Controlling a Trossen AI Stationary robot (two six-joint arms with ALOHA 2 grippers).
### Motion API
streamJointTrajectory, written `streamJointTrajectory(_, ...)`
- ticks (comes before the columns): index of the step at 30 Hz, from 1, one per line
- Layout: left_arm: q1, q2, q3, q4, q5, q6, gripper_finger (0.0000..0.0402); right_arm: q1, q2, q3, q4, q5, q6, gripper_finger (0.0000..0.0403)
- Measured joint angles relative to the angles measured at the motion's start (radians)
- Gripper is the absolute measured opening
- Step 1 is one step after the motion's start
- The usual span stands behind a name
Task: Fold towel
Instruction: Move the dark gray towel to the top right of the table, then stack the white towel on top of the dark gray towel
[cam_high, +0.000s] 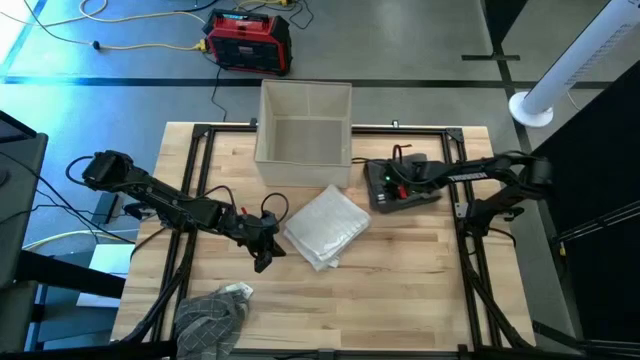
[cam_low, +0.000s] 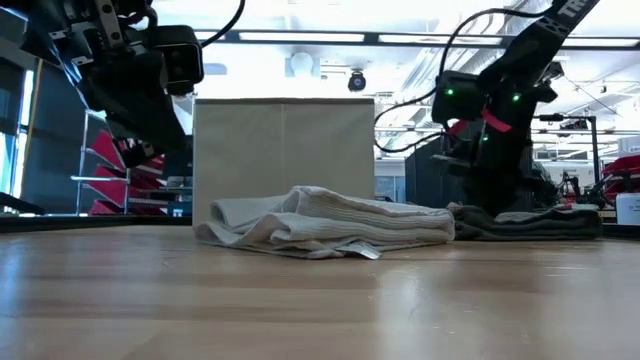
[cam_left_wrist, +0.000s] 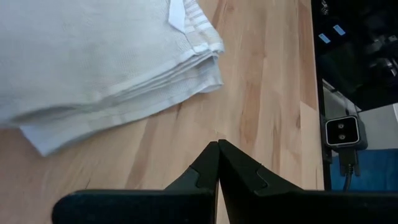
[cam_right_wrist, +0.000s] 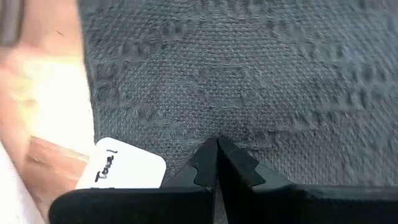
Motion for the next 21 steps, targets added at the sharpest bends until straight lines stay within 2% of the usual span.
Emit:
streamJointTrajectory(5,0.0,0.0,0.0,0.002,0.0,0.0,0.0,-0.028,-0.02,0.007,-0.003,0.037,0.005,0.0)
streamJointTrajectory(9,0.0,0.0,0.0,0.002,0.0,0.001,0.0,0.025,-0.117,0.043,-0.072,0.041,-0.041,0.0)
streamJointTrajectory(12,0.0,0.0,0.0,0.002,-0.002,0.009,0.0,0.124,-0.196,0.049,-0.073,0.053,-0.069,0.0)
streamJointTrajectory(15,0.0,0.0,0.0,0.001,-0.006,0.009,0.0,0.278,-0.239,0.042,-0.007,0.095,-0.046,0.0)
streamJointTrajectory(19,0.0,0.0,0.0,-0.001,-0.009,0.026,0.0,0.445,-0.197,0.016,0.101,0.225,0.027,0.0)
streamJointTrajectory(21,0.0,0.0,0.0,-0.004,-0.012,0.039,0.0,0.488,-0.145,0.013,0.147,0.274,0.043,0.0)
